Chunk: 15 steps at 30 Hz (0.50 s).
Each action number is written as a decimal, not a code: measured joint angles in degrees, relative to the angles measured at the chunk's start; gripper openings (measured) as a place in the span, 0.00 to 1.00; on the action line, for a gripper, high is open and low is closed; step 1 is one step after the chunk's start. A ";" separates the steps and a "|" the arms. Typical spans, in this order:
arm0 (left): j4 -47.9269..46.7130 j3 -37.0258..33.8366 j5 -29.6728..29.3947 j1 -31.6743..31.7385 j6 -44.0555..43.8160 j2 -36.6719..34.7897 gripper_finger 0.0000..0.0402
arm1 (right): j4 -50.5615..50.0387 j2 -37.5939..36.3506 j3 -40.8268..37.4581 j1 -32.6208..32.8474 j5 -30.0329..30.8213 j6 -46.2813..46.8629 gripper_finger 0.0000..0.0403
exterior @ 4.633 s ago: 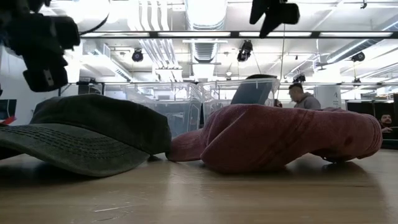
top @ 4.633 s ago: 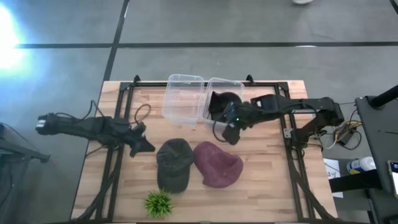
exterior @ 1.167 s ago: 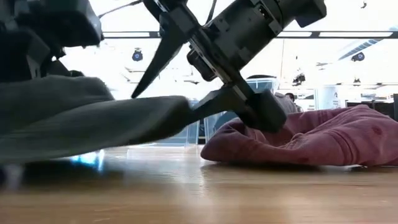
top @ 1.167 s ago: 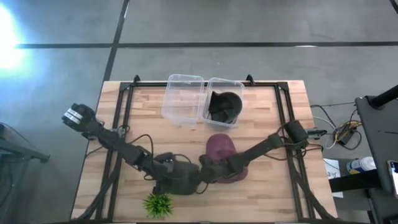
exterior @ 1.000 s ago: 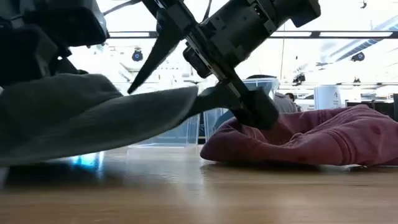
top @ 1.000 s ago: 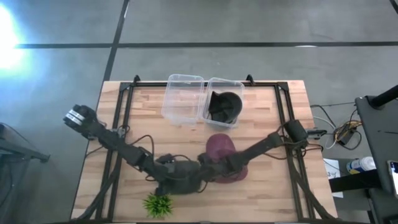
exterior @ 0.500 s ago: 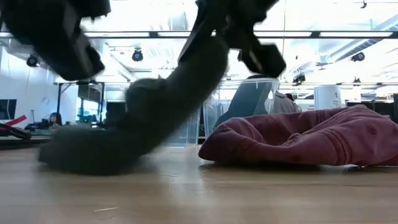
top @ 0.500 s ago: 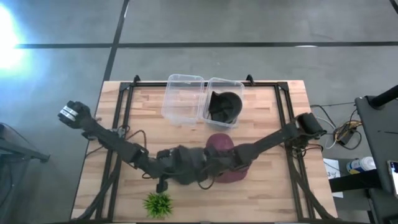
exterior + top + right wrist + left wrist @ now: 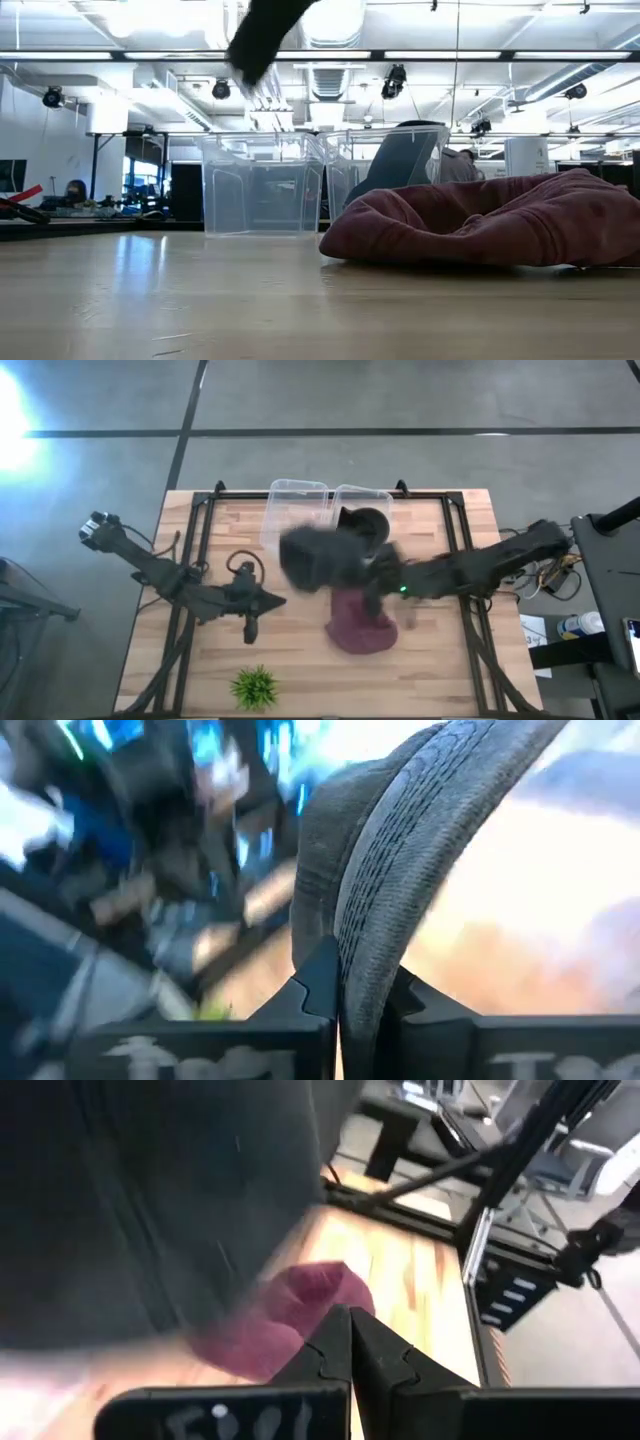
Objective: Pick and place caps into container
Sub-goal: Put the black cap into the right transparent container
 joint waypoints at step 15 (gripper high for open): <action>-2.63 -0.33 -4.45 1.11 1.46 2.58 0.00 | -31.95 -9.35 -2.24 -16.23 7.02 16.28 0.03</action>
